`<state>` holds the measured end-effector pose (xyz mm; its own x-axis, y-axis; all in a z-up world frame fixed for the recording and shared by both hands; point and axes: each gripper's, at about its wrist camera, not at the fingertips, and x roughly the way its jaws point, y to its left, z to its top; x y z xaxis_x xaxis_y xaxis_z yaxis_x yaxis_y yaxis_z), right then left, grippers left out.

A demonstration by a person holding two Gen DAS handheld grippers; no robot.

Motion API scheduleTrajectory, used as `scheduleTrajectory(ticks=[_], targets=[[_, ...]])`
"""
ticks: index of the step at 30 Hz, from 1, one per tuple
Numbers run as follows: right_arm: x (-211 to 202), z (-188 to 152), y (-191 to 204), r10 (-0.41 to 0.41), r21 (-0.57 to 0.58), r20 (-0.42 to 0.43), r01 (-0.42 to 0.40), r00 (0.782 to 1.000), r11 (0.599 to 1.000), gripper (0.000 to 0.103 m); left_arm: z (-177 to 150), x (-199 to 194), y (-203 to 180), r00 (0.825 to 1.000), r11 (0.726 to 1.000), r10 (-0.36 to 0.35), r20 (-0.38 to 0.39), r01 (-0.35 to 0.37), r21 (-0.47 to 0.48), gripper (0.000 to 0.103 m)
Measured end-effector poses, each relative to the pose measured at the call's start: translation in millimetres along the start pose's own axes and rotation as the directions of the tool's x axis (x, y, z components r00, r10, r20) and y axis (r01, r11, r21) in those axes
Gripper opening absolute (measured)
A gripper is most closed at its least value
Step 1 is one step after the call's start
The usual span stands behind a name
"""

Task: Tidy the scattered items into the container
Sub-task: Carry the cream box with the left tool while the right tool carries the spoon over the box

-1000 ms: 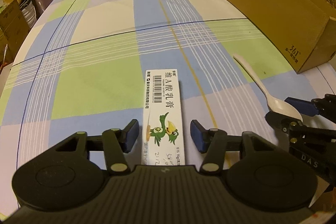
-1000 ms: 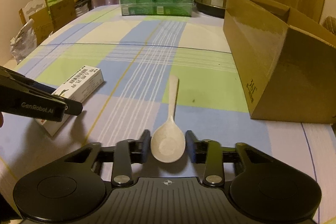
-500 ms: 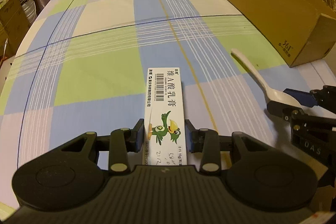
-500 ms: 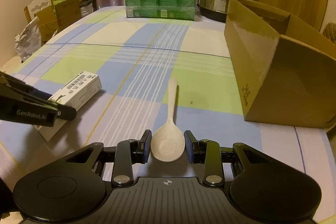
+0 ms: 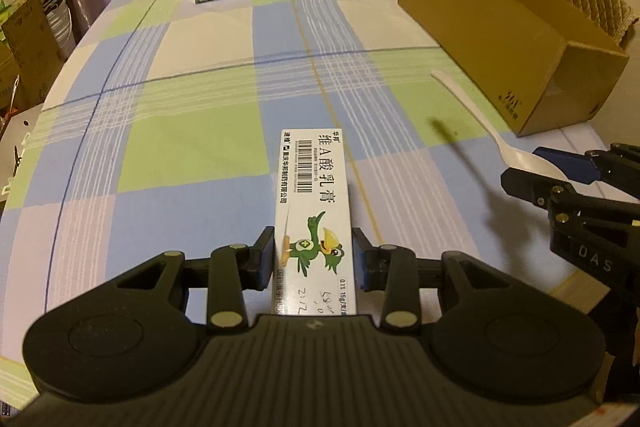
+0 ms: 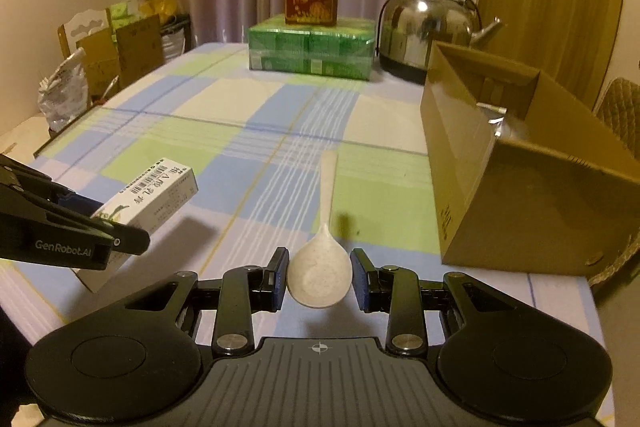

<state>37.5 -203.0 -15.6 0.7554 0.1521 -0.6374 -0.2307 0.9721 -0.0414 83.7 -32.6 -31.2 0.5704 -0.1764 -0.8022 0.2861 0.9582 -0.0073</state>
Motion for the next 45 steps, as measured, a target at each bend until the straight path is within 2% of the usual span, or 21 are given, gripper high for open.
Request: scheduleTrajectory(ticks=[13,32,39,45], targets=[[-36,9,-3,-0.013,0.003,0.071,0.013,0.997,1.0,0.03,4,-33,-16,0.999,1.0,0.0,0.053,-0.001,0.018,0.033],[-73,11,-23,-0.053,0.022,0.142,0.05,0.988,0.998,0.03,12,-51,-46,0.995,0.998,-0.035,0.089,0.031,0.05,0.033],[-81,28,-42,-0.078,0.039,0.185,0.072,0.98,0.997,0.03,35,-51,-61,0.991,0.995,-0.07,0.114,0.061,0.073,0.033],[-85,49,-72,-0.122,0.062,0.222,0.111,0.967,0.992,0.03,74,-47,-82,0.982,0.99,-0.123,0.143,0.112,0.081,0.033]])
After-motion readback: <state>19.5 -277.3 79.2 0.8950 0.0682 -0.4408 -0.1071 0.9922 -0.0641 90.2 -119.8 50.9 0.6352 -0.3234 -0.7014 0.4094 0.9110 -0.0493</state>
